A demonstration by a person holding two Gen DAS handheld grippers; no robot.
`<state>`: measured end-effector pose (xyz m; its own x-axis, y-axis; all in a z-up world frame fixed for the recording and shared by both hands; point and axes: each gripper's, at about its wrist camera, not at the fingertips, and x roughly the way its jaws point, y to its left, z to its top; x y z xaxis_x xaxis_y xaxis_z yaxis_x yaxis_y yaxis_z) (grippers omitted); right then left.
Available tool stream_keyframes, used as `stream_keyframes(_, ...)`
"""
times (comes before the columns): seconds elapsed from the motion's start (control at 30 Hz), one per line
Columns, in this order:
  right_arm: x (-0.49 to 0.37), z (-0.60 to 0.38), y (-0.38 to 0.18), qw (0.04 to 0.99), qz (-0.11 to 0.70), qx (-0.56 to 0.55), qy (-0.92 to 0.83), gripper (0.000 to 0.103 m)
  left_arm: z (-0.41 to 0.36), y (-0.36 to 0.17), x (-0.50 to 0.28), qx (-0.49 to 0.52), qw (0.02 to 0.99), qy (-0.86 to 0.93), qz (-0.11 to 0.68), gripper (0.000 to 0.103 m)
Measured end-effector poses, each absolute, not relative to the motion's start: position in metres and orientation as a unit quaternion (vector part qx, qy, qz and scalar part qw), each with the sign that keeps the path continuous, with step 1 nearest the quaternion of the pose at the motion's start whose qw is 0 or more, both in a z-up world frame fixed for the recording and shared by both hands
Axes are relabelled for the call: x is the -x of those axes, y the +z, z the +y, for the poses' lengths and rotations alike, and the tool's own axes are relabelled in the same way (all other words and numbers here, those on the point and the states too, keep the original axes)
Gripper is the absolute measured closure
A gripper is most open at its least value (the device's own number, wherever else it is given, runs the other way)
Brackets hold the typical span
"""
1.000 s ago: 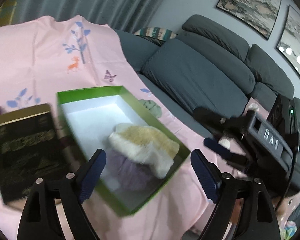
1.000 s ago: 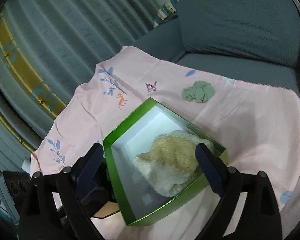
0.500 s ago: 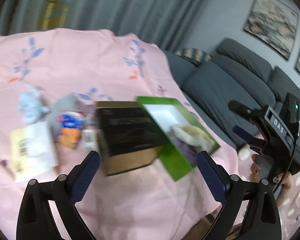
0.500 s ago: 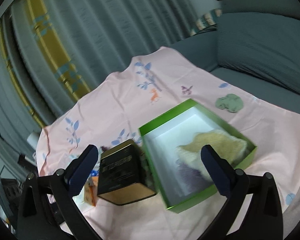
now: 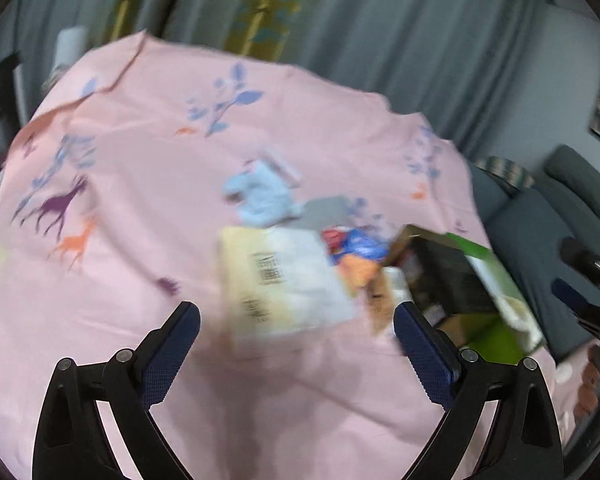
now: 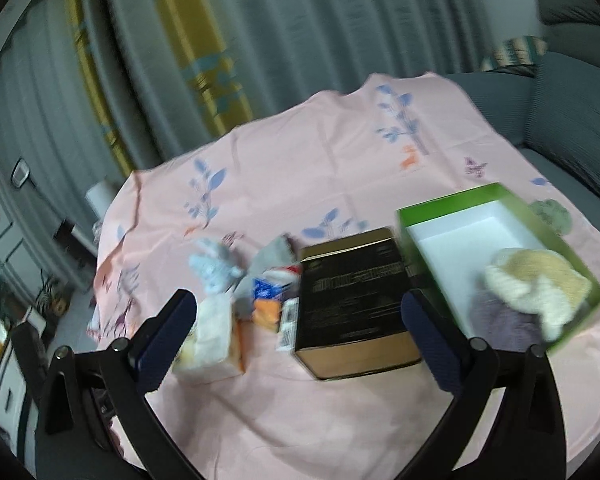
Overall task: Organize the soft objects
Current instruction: 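Withdraw the right tool from the green box toward the tissue pack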
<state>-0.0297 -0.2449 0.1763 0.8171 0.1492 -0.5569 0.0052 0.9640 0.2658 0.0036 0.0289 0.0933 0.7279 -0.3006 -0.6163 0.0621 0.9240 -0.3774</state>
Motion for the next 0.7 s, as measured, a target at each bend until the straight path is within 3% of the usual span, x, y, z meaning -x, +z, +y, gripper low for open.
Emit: stream_keyframes(0.7, -0.003, -0.161, 0.146, 0.905, 0.381, -0.129, 0.136, 0.001, 0.12, 0.103, 0.011, 0.212, 0.92, -0.044, 0.328, 0.006)
